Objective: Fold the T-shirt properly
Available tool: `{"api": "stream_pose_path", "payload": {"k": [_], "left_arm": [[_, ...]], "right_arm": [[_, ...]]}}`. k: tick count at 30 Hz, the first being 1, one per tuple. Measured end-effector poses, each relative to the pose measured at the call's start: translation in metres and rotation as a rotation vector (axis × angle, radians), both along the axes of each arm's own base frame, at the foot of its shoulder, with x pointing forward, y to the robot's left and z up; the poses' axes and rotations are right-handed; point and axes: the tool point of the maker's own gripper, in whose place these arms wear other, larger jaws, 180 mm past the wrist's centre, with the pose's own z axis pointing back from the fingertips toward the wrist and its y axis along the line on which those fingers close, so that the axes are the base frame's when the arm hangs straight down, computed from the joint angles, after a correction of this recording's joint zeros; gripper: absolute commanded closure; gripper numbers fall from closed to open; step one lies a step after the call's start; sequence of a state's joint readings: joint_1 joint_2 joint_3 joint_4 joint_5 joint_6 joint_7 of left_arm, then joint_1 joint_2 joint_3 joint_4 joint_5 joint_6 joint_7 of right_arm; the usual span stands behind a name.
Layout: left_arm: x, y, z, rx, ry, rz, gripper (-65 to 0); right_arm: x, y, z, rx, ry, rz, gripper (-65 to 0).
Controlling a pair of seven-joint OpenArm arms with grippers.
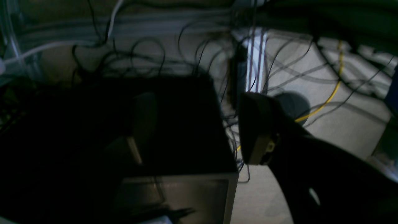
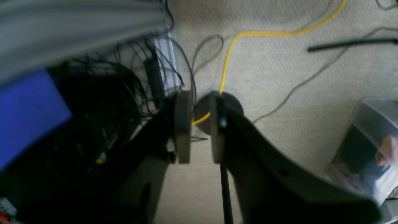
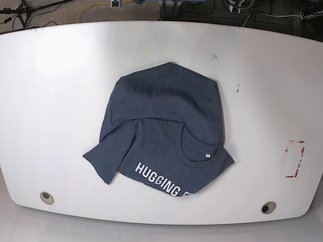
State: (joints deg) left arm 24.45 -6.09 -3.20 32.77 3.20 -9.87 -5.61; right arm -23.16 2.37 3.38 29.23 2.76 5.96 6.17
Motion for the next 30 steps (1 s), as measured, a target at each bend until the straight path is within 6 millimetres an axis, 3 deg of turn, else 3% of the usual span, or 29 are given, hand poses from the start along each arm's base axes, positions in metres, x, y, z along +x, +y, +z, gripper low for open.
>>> {"api": "stream_pose_path", "payload": {"k": [10, 17, 30], "left_arm": [[-0.009, 0.002, 0.008, 0.004, -0.016, -0.006, -38.6], [-0.015, 0.006, 0.014, 0.012, -0.023, -0.011, -38.6], [-0.019, 0.002, 0.04, 0.011, -0.086, -0.047, -38.4]], "right_arm": [[0.001, -0.002, 0.012, -0.006, -0.059, 0.007, -9.6], [-0.009, -0.002, 0.023, -0.009, -0.064, 0.013, -9.5], [-0.008, -0.002, 0.046, -0.011, -0.13, 0.024, -9.3]]}}
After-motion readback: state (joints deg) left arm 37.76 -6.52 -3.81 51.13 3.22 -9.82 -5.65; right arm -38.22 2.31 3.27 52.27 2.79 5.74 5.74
